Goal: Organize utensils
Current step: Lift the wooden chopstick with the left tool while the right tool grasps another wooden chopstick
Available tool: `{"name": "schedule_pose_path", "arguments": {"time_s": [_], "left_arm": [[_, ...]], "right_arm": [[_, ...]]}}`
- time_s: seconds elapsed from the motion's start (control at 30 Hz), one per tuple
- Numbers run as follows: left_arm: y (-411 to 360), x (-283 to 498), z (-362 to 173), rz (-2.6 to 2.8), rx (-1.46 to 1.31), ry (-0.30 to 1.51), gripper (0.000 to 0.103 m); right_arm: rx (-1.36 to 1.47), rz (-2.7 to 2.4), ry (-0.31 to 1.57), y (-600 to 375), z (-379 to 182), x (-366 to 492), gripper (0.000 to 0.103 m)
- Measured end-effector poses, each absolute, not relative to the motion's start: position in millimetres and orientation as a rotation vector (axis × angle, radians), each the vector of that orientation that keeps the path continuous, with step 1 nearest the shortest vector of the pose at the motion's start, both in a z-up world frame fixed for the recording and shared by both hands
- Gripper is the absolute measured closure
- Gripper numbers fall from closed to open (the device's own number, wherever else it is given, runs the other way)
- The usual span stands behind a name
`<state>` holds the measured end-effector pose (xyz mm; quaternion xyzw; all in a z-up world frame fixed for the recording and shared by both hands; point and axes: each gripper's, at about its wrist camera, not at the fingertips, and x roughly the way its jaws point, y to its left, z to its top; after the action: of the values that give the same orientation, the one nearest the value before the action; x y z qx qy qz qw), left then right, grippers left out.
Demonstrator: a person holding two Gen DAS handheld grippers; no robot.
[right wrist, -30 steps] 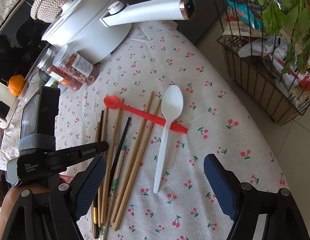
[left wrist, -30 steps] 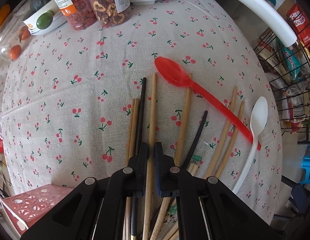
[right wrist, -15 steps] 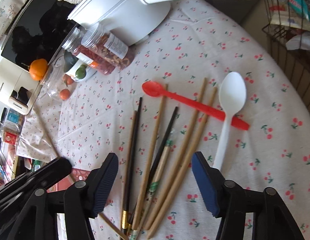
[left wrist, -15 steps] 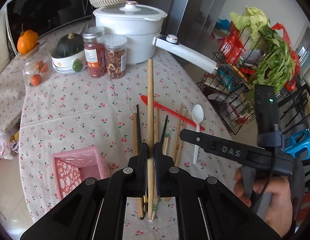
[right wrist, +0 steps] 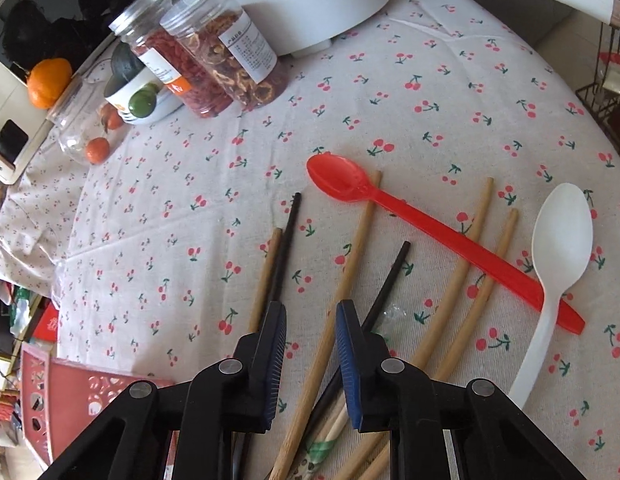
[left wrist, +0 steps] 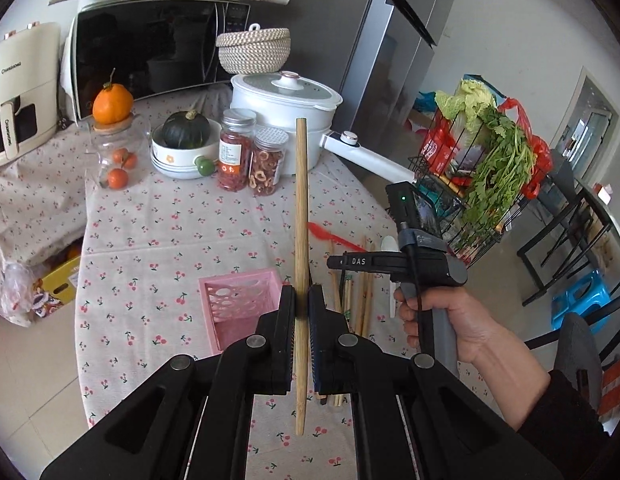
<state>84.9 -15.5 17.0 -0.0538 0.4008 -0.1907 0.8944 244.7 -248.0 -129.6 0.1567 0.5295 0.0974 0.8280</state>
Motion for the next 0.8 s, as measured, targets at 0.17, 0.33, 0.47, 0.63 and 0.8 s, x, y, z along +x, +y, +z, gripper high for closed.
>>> {"name": "schedule_pose_path", "arguments": {"time_s": [0.17, 0.33, 0.47, 0.63, 0.8], "left_arm": [[-8.3, 83.4, 22.2, -0.411, -0.128, 0.814, 0.097], [-0.5, 82.7, 25.0, -0.406, -0.158, 0.807, 0.097], [4.4, 79.3, 32.9, -0.389, -0.165, 0.77, 0.097], [9.4, 70.5, 45.4, -0.356, -0.156, 0.7, 0.097], [19.0, 64.2, 59.3, -0.331, -0.179, 0.623, 0.097]], "right_arm": [[0.227, 0.146, 1.165, -225.7, -142.3, 254.7, 0.081], [0.091, 0.102, 1.161, -210.2, -145.0, 253.8, 0.085], [0.17, 0.116, 1.157, -219.2, -141.8, 249.8, 0.097], [0.26, 0.166, 1.035, -228.5, -96.3, 223.5, 0.096], [0.267, 0.242, 0.885, -226.3, -46.7, 183.1, 0.097]]}}
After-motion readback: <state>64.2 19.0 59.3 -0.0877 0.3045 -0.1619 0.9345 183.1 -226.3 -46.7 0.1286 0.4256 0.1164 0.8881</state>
